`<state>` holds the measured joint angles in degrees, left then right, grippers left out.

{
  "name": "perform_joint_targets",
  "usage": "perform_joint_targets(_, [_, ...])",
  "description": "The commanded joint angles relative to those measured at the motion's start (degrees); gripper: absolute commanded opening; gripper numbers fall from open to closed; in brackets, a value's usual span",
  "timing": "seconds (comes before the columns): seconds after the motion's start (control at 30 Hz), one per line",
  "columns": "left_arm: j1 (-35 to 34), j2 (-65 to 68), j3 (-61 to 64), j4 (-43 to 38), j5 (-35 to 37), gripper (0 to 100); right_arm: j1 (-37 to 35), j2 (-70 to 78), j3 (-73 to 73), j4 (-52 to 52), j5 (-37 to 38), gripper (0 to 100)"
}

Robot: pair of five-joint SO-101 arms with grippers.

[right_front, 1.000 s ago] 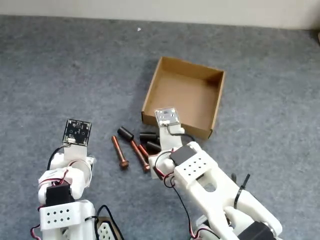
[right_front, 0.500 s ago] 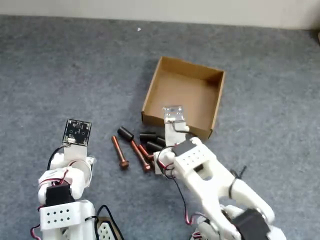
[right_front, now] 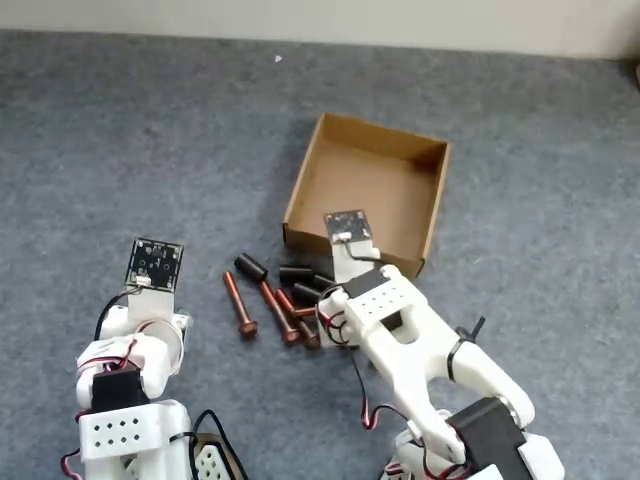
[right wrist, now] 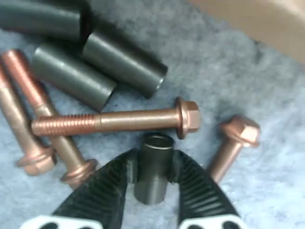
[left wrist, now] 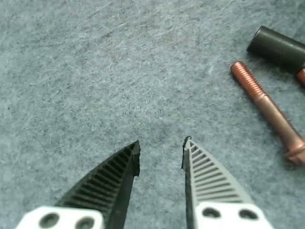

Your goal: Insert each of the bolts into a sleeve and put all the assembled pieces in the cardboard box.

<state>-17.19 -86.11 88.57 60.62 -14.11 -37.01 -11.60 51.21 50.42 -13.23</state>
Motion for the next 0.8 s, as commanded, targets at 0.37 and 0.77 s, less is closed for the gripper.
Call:
perform_joint_targets(0.37, [0.7,-0.7,-6.1,0.4,-0.5,17,5.4,-34.9,4.4,9.8,10.8,0.5])
perform_joint_targets(0.77, [12.8,3.7,-27.5,14.2,-12.2,14,22.8,-49.6,10.9,6.1,10.5,0.5])
